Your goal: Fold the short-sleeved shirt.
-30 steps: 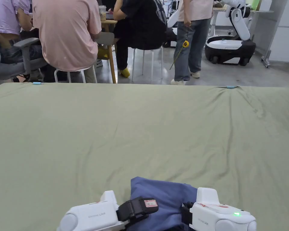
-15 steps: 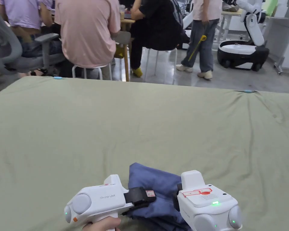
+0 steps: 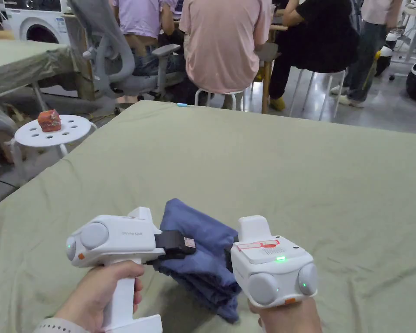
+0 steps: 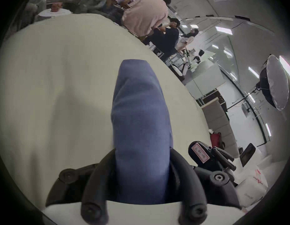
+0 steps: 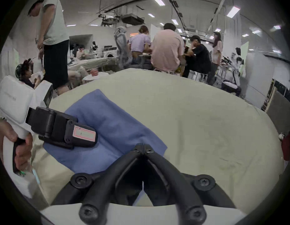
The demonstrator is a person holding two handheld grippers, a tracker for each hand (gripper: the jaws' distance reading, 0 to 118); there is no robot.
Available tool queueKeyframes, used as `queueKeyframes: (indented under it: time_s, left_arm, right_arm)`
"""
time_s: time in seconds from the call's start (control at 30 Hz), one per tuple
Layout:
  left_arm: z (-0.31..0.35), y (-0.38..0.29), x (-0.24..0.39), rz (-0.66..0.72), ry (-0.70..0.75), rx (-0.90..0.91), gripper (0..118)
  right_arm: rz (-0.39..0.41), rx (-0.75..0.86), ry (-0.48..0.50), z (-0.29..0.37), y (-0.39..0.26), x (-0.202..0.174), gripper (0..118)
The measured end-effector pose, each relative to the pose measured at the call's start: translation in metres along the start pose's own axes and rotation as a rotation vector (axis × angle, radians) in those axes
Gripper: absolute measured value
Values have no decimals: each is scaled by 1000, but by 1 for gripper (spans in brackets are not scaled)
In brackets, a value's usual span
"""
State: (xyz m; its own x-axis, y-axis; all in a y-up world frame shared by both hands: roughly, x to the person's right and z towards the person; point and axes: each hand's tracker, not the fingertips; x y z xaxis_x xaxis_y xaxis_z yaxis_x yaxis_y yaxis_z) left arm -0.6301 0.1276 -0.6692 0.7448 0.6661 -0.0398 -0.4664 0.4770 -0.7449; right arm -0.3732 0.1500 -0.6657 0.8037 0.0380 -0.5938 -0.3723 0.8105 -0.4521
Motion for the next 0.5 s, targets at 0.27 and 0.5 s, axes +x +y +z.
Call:
queueKeyframes:
  time_s: [0.27, 0.5]
  left_arm:
    - [29, 36, -78, -1, 38, -52, 31]
    - [42, 31, -72, -94, 160, 12, 118]
  right_arm:
    - [33, -19, 44, -45, 28, -40, 0]
    - [42, -27, 50, -40, 32, -32, 0]
